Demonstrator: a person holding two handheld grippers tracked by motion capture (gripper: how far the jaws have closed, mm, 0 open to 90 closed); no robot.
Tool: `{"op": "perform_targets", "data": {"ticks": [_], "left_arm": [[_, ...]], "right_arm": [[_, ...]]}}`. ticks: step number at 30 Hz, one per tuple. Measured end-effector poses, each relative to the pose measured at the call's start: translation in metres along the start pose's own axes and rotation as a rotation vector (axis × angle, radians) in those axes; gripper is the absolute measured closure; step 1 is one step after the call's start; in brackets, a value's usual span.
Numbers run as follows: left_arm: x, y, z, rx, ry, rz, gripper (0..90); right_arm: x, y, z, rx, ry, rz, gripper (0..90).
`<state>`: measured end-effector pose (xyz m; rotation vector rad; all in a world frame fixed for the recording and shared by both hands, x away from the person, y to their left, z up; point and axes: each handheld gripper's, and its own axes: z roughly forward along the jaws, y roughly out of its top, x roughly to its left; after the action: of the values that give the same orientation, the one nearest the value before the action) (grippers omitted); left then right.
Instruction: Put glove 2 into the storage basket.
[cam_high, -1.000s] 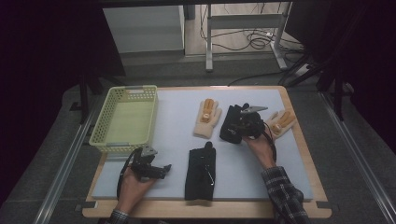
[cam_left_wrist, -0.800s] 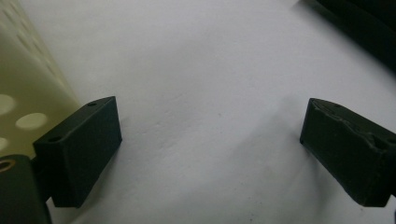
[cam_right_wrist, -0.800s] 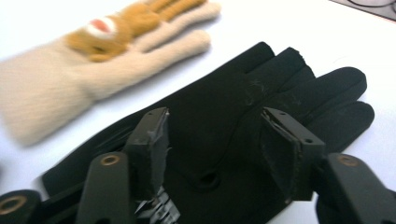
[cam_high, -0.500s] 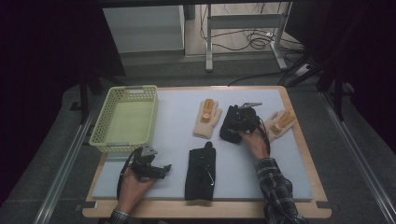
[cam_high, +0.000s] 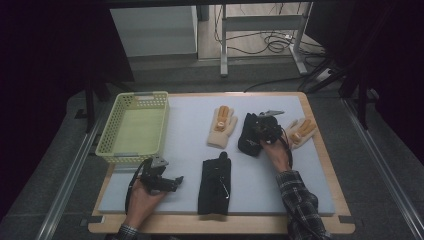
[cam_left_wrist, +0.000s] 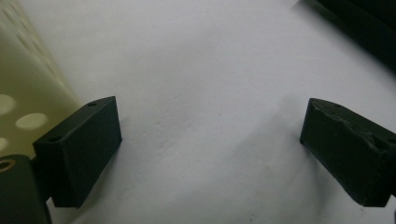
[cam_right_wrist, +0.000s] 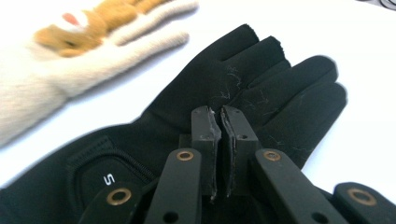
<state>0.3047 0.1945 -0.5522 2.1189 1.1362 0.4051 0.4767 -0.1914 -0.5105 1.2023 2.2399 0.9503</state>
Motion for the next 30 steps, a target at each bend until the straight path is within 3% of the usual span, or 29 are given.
{"op": "perform_targets", "data": {"ticks": [4, 6, 11, 12, 15, 16, 20, 21, 22, 23, 24, 26, 27, 28, 30], "left_arm": [[0.000, 0.000, 0.000, 0.003, 0.000, 0.004, 5.2], [0.000, 0.000, 0.000, 0.001, 0.000, 0.001, 5.2], [0.000, 0.000, 0.000, -0.004, 0.000, -0.002, 5.2], [0.000, 0.000, 0.000, -0.003, 0.001, -0.002, 5.2], [0.000, 0.000, 0.000, -0.004, 0.001, -0.003, 5.2], [-0.001, 0.000, 0.000, -0.006, 0.001, -0.005, 5.2], [0.000, 0.000, 0.000, -0.007, 0.002, -0.004, 5.2], [0.000, 0.000, 0.000, -0.007, 0.002, -0.004, 5.2], [0.000, 0.000, 0.000, -0.007, 0.001, -0.003, 5.2], [0.000, 0.000, 0.000, -0.007, 0.001, -0.003, 5.2], [0.000, 0.000, 0.000, -0.007, 0.001, -0.003, 5.2], [-0.001, 0.000, 0.000, -0.006, 0.000, -0.006, 5.2], [-0.001, 0.000, 0.000, -0.006, 0.000, -0.006, 5.2], [0.000, 0.000, 0.000, -0.002, 0.000, -0.001, 5.2], [0.000, 0.000, 0.000, -0.003, 0.001, -0.001, 5.2]], "right_arm": [[0.002, 0.001, -0.015, -0.019, 0.023, 0.003, 83.3], [0.009, 0.003, -0.033, -0.039, 0.065, 0.002, 83.2], [0.025, 0.003, -0.057, -0.063, 0.100, -0.029, 83.1], [0.037, 0.001, -0.069, -0.076, 0.120, -0.043, 83.1], [0.048, -0.001, -0.078, -0.081, 0.143, -0.055, 83.0], [0.063, -0.003, -0.089, -0.089, 0.167, -0.068, 83.0], [0.089, -0.008, -0.104, -0.094, 0.210, -0.072, 83.1], [0.089, -0.008, -0.104, -0.094, 0.210, -0.072, 83.1], [0.104, -0.012, -0.109, -0.095, 0.236, -0.076, 83.0], [0.104, -0.012, -0.109, -0.095, 0.236, -0.076, 83.0], [0.119, -0.016, -0.112, -0.087, 0.255, -0.077, 83.0], [0.134, -0.020, -0.113, -0.076, 0.268, -0.083, 83.0], [0.134, -0.020, -0.113, -0.076, 0.268, -0.083, 83.0], [0.147, -0.024, -0.113, -0.062, 0.282, -0.078, 83.0], [0.161, -0.027, -0.111, -0.053, 0.281, -0.082, 82.9]]}}
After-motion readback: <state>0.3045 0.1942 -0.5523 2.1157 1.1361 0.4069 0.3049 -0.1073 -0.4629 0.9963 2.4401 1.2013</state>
